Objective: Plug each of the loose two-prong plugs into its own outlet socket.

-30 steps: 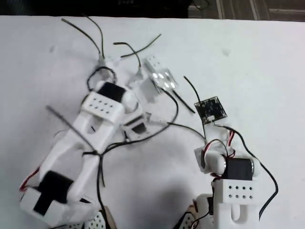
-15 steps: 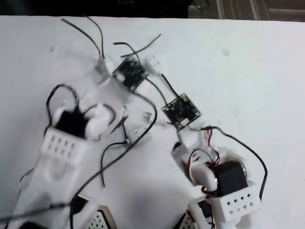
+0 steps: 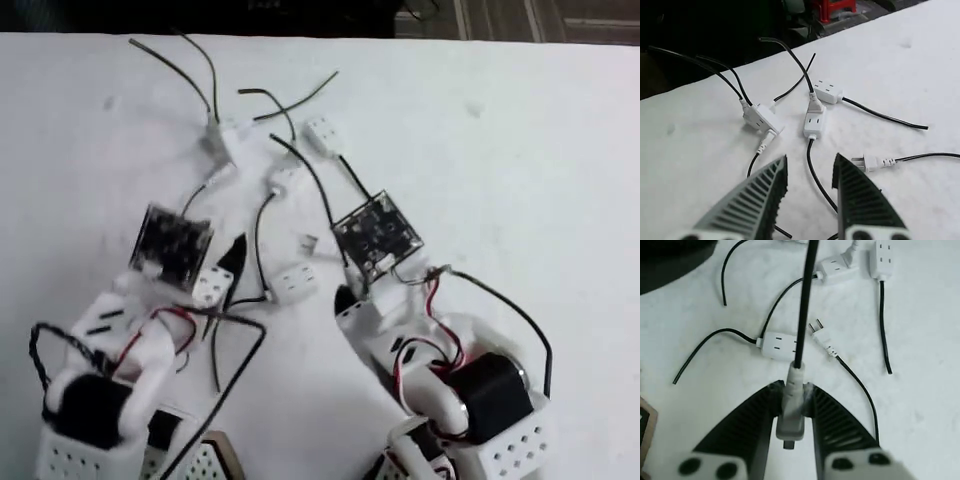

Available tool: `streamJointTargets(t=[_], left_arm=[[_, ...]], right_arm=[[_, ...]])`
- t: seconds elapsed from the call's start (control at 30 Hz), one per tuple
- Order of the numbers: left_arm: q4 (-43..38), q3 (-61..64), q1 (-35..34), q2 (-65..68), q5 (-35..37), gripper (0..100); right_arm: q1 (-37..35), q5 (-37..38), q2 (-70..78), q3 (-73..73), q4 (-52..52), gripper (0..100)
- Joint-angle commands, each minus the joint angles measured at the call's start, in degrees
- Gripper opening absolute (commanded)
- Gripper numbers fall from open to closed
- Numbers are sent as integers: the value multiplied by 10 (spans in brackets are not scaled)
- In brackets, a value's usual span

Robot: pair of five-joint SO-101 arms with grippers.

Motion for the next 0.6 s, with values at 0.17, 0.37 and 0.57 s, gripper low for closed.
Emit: streamJointTargets(t=[0.17, 0.37, 0.57], left_arm=[[-3, 97, 40, -156, 8, 168], [54, 89, 102, -228, 4, 169], [69, 81, 150, -224, 3, 170]], right_arm=[[-141, -6, -7, -24, -2, 18], [-168, -6, -1, -22, -15, 18], [-210, -6, 0, -19, -32, 18]])
